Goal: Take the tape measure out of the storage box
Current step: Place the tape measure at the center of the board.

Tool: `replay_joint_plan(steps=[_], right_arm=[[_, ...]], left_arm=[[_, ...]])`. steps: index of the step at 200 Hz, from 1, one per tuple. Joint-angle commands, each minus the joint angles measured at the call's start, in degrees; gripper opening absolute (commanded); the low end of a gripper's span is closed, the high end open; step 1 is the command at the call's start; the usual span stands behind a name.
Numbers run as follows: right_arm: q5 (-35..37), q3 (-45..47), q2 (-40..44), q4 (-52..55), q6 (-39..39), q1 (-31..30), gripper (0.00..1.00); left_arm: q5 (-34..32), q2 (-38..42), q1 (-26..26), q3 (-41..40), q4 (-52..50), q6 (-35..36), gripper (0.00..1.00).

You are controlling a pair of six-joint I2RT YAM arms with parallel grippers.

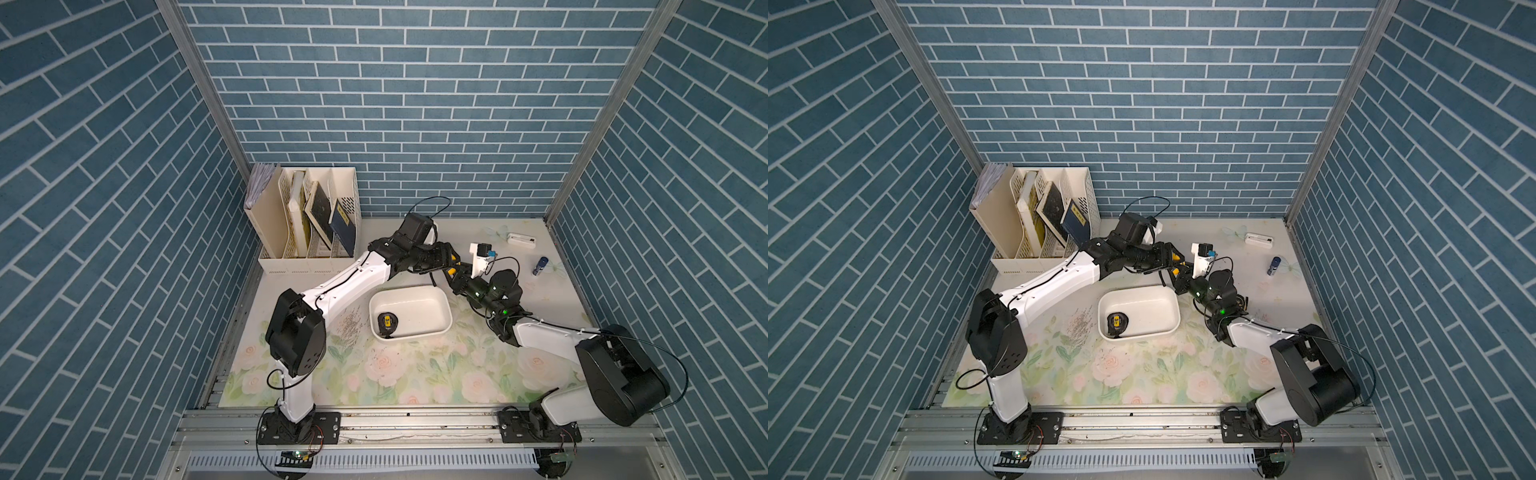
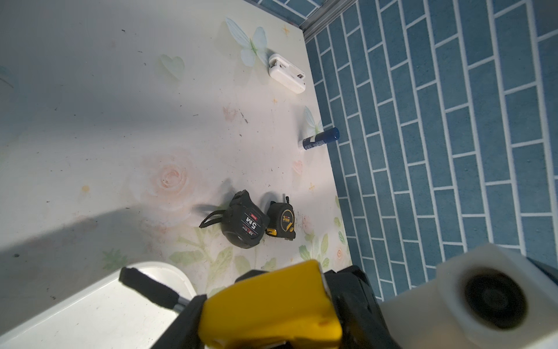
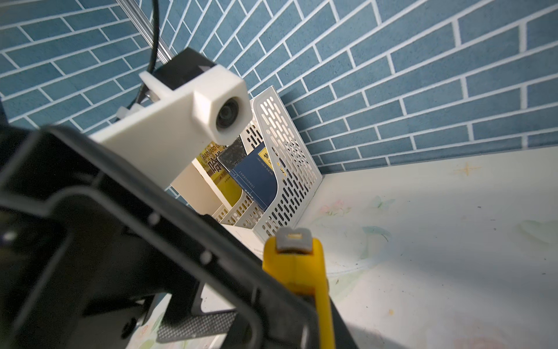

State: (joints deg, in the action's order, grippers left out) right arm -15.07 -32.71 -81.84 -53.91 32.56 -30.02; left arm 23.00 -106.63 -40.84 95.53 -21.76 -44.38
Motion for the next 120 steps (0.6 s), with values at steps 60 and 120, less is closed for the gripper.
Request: replay_joint_plan(steps=[60,120], right_arm=[[12.36,0.67,10.48,15.5,-6.28,0.66,0.0],[23.54,-8.24,15.65,49.45,-12.3,-0.21,0.0]], left_arm=[[0.95,2.3,2.63,-2.69,2.59,0.03,0.86],[-10.37,3.1,4.89,3.41,-9.73,7.9,0.87]])
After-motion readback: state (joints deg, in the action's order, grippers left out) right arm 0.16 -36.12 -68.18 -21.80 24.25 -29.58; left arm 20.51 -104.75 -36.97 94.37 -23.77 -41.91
